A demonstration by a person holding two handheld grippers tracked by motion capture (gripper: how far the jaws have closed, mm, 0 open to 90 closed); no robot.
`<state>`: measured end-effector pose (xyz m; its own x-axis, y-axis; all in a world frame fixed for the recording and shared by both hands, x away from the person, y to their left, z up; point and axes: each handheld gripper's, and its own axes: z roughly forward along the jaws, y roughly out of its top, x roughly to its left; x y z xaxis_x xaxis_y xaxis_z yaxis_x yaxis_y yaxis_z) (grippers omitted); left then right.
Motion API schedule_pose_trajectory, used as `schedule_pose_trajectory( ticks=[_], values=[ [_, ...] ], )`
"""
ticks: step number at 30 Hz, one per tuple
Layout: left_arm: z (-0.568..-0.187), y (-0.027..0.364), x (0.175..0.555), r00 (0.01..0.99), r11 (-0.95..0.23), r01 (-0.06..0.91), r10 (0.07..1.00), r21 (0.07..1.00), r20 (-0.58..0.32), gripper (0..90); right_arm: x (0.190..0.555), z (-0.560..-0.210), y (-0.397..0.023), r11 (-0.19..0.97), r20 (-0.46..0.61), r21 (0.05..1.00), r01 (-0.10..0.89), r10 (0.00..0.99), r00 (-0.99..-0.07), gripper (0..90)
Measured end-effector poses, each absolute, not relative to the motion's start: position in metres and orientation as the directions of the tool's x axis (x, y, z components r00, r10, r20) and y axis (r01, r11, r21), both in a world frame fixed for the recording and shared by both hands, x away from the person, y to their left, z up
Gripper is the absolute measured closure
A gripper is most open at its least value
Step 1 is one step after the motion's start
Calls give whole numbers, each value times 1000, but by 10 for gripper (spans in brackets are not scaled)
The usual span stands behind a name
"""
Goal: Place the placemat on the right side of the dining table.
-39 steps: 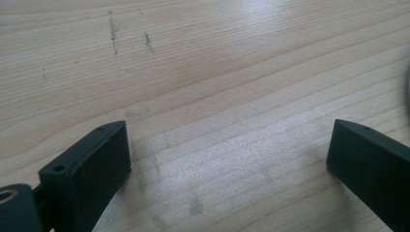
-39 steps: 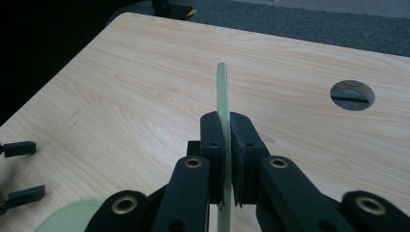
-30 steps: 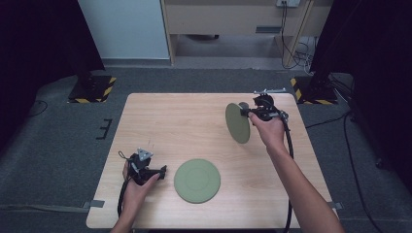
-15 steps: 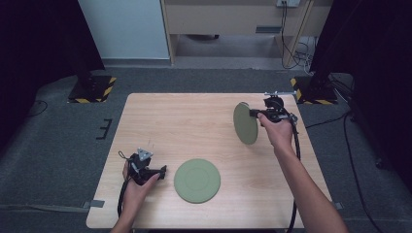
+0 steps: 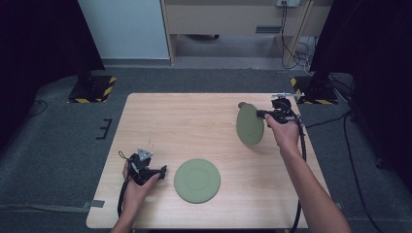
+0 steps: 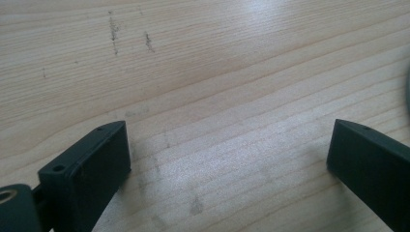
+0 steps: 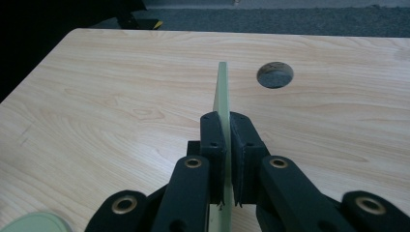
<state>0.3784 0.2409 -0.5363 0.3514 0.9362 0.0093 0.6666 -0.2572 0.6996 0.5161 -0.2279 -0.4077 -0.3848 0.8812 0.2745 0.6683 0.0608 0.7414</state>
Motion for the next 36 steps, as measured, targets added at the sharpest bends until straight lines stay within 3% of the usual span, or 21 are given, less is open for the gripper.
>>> schedule_pose_trajectory(
  ticks=[36],
  values=[
    [-536,238,378,352,-257,665,936,701,9,11,526,-445,-283,20,268,710,704,917,-296,859]
  ],
)
